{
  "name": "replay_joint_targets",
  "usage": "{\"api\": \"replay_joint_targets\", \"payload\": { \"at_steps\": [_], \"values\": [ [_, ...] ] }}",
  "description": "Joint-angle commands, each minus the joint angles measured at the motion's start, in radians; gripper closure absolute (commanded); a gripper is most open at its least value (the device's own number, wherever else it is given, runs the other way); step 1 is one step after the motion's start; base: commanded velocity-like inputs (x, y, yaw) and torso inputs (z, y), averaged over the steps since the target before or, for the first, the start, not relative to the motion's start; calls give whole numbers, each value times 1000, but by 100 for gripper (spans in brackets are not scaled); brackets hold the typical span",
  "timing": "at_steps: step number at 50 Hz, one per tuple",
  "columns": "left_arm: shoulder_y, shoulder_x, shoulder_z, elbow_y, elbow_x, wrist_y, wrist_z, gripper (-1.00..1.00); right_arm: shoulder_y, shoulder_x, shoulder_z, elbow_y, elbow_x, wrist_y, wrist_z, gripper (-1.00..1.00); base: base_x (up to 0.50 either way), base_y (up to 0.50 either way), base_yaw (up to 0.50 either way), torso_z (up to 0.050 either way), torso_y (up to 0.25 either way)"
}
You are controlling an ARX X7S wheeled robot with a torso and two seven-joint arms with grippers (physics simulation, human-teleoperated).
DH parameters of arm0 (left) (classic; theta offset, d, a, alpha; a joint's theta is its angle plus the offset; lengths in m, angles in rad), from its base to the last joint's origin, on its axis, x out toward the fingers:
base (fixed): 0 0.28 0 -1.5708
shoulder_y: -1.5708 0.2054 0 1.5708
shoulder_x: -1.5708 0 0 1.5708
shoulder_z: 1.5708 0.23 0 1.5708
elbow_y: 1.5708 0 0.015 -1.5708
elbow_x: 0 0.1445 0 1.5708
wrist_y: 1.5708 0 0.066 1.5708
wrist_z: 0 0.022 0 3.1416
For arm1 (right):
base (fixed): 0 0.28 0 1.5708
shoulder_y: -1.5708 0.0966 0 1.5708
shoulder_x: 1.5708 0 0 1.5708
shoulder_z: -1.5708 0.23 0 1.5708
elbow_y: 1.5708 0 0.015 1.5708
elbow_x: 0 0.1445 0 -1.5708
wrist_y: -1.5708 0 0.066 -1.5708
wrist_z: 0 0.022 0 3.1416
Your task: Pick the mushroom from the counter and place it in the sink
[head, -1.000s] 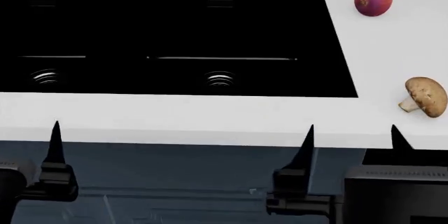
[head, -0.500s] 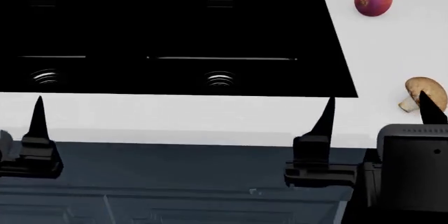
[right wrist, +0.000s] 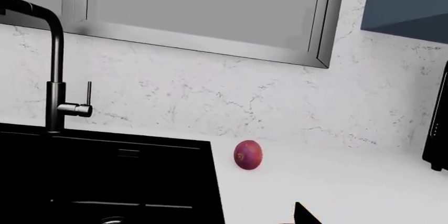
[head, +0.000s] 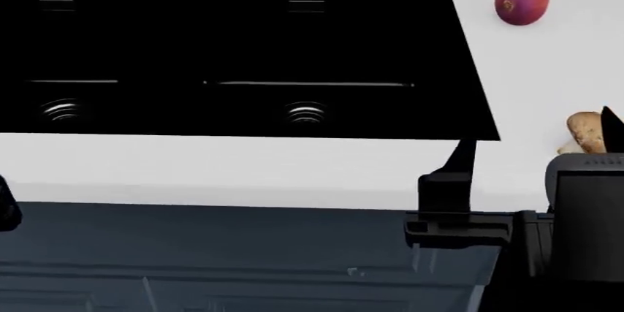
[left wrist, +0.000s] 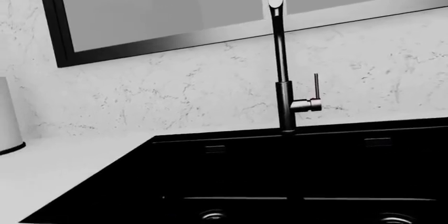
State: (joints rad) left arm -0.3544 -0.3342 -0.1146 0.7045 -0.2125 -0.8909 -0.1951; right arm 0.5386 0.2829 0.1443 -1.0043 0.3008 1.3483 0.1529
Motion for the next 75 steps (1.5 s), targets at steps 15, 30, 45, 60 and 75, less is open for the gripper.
{"api": "replay_joint_targets", "payload": {
  "at_steps": [15,30,45,60,75],
  "values": [
    [11,-1,-8,4,-9,0,-12,-100,-16,4,16,0,41,-36,-1,-100,303,0,0,0,0],
    [13,8,-9,3,-26,3,-9,-100,-11,8,6,9,57,-42,14,-100,314,0,0,0,0],
    [18,8,-8,1,-32,9,-13,-100,-12,7,18,4,77,-43,23,-100,315,0,0,0,0],
    [26,6,-19,3,-40,13,-16,-100,-3,23,0,-10,101,-19,51,-100,305,16,0,0,1],
    [26,5,-10,-6,-41,20,-22,-100,-24,22,22,1,119,-56,64,-100,127,160,0,0,0]
  ]
}}
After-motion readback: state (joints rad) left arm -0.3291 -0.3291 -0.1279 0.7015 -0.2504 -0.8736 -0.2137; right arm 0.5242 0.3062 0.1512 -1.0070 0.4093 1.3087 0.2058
